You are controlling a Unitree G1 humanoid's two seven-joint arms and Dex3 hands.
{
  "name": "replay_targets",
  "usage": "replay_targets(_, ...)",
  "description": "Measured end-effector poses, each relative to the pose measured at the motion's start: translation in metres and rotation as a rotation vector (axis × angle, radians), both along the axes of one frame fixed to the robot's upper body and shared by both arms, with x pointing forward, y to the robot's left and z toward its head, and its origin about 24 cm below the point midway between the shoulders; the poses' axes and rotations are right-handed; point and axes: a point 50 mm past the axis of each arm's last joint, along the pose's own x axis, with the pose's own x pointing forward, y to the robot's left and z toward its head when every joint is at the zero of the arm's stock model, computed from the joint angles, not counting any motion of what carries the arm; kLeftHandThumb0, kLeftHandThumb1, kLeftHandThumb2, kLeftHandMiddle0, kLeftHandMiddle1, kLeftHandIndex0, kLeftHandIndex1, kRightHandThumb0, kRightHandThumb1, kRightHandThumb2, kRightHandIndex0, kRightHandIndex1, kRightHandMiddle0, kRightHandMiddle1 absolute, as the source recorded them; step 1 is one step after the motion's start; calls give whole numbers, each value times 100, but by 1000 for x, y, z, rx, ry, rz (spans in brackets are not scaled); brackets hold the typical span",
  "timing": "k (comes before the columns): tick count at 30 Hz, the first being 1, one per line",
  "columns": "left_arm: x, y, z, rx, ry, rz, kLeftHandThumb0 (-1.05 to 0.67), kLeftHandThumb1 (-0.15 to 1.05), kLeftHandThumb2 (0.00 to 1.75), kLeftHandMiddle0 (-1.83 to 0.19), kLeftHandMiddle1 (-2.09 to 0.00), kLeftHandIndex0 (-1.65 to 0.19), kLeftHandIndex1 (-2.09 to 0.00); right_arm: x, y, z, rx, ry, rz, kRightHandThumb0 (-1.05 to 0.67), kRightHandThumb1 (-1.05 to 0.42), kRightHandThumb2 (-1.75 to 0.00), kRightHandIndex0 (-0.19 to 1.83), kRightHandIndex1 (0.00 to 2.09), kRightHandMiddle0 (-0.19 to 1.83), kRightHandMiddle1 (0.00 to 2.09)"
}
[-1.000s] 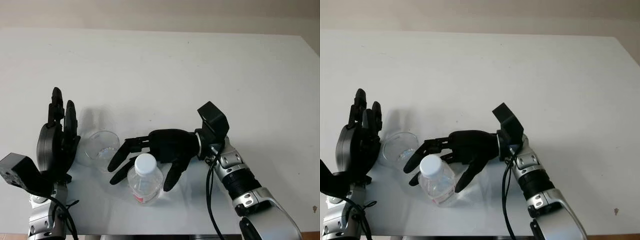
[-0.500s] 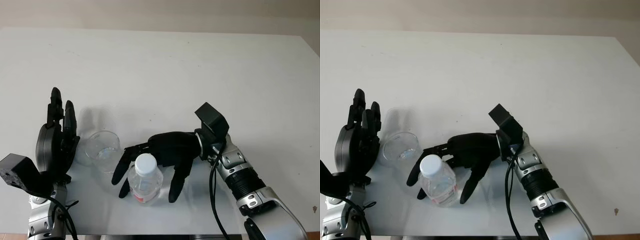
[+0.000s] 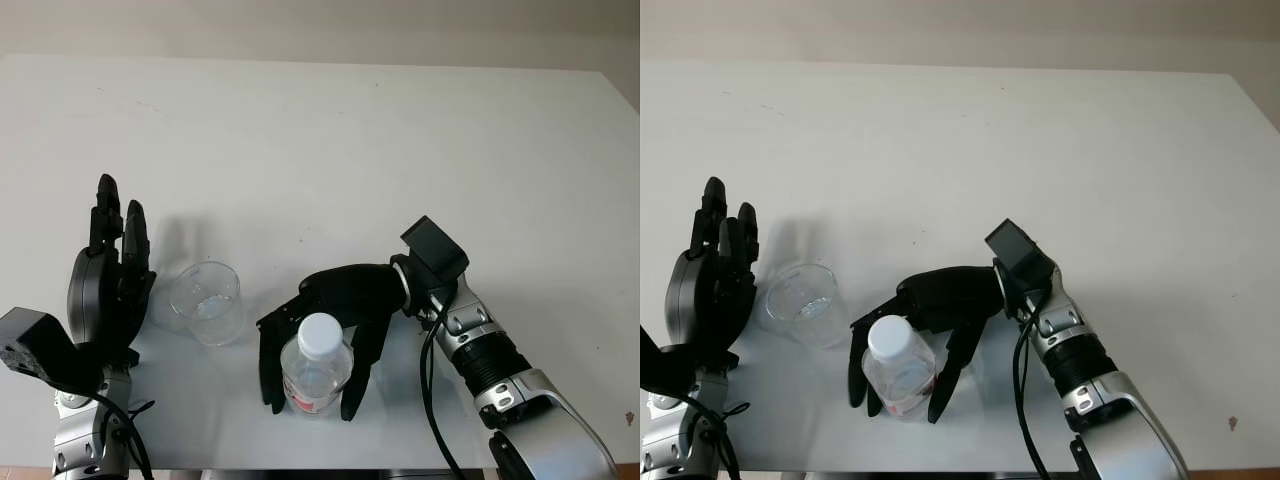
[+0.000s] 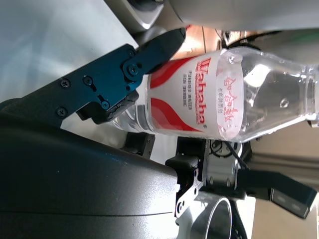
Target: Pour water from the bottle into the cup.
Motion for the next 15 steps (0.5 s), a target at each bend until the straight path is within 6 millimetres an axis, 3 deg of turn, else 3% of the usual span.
replay_targets(4,0,0,0,1,-3,1,-71,105,46,13,-6,15,-6,-4,-1,2,57,-73,-89,-42,-80,-5,53,193,53,184)
replay_targets(5,0,0,1,1,-3,1,-71,105,46,12,-6,15,-6,-5,-2,2,73,-83,-121,-42,-81,-6,61,203,57,198)
replay_targets(7,0,1,1,1,-5,4,-71,105,46,12,-6,15,-6,-7,-4,3,113,-105,-194,-45,-85,-6,84,208,72,206)
replay_targets(8,0,1,1,1,-5,5,-71,105,46,12,-6,15,-6,-8,-6,4,138,-118,-232,-46,-89,-7,108,209,87,208)
replay_targets(11,-1,1,1,2,-5,7,-71,105,47,13,-5,15,-5,-12,-9,5,188,-139,-327,-47,-101,-7,150,209,125,209)
replay_targets(15,-1,2,1,3,-8,8,-71,105,47,13,-5,16,-5,-16,-11,7,195,-153,-406,-48,-105,-19,157,209,135,209)
